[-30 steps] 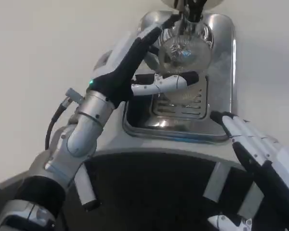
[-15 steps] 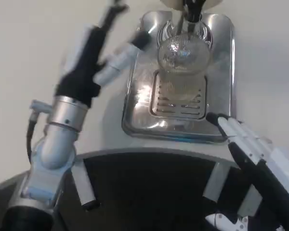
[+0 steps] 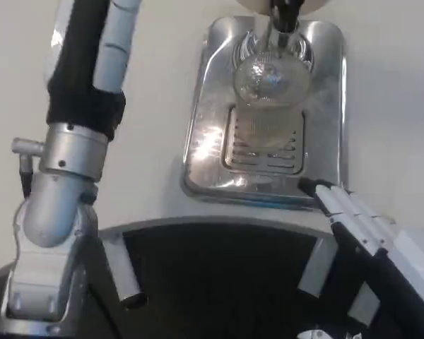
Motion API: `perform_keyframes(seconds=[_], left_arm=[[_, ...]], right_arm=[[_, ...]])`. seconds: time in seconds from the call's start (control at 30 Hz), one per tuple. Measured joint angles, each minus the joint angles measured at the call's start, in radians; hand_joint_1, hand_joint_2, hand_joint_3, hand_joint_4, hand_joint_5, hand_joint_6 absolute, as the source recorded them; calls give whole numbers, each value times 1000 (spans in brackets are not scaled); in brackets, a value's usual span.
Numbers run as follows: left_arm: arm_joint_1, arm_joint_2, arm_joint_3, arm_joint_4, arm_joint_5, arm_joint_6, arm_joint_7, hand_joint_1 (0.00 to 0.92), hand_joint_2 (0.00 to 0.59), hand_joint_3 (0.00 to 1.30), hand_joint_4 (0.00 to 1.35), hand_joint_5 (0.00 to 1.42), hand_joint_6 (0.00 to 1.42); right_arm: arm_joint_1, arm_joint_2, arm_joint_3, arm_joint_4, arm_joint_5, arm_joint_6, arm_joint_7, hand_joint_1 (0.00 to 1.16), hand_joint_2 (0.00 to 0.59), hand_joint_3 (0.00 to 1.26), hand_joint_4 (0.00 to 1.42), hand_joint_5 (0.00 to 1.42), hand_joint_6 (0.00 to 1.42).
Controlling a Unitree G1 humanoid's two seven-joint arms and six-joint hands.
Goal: Grasp the cup under the faucet to collect the drink, then remove the cup.
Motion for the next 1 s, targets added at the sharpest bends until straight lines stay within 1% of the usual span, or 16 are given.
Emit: perform_keyframes(seconds=[0.1, 0.13, 0.23, 0.33, 0.43, 0.53, 0.63, 0.7, 0.87, 1.0], left_arm=[[13, -18, 3, -116, -81, 112, -24, 0, 171, 0, 0, 0, 0], [13, -19, 3, -126, -90, 122, -26, 0, 171, 0, 0, 0, 0], [17, -33, 6, -210, -160, 213, -35, 0, 168, 0, 0, 0, 0], [23, -46, 6, -261, -207, 268, -35, 0, 167, 0, 0, 0, 0], [31, -49, 4, -302, -231, 312, -44, 0, 167, 0, 0, 0, 0], [36, -53, -7, -322, -252, 348, -66, 0, 158, 0, 0, 0, 0], [36, -56, -17, -323, -255, 364, -80, 0, 159, 0, 0, 0, 0], [35, -66, -33, -323, -268, 376, -92, 0, 159, 0, 0, 0, 0], [27, -85, -79, -323, -266, 389, -118, 0, 158, 0, 0, 0, 0], [18, -95, -97, -310, -260, 389, -134, 0, 156, 0, 0, 0, 0]], right_arm=[[-1, 0, 3, 0, 0, -1, -2, 630, 317, 35, 0, 25, 98], [-1, 0, 3, 0, 0, -1, -2, 649, 314, 36, 0, 25, 96], [-3, 0, 6, 0, 0, -1, -2, 655, 312, 36, 0, 25, 95], [-5, -1, 8, 0, 0, -1, -2, 658, 312, 36, 0, 25, 95], [-7, -1, 9, 0, 0, -1, -2, 660, 313, 36, 0, 25, 95], [-9, -2, 9, 0, 1, -1, -2, 661, 312, 36, 0, 25, 95], [-9, -2, 9, 0, 3, -1, -2, 661, 312, 40, 0, 25, 95], [-9, -2, 8, 1, 4, -1, -2, 662, 312, 42, 0, 25, 95], [-4, -2, 7, 2, 5, -1, -2, 662, 311, 45, 0, 25, 95], [3, 4, 8, 2, 5, -1, -3, 660, 311, 45, 0, 25, 95]])
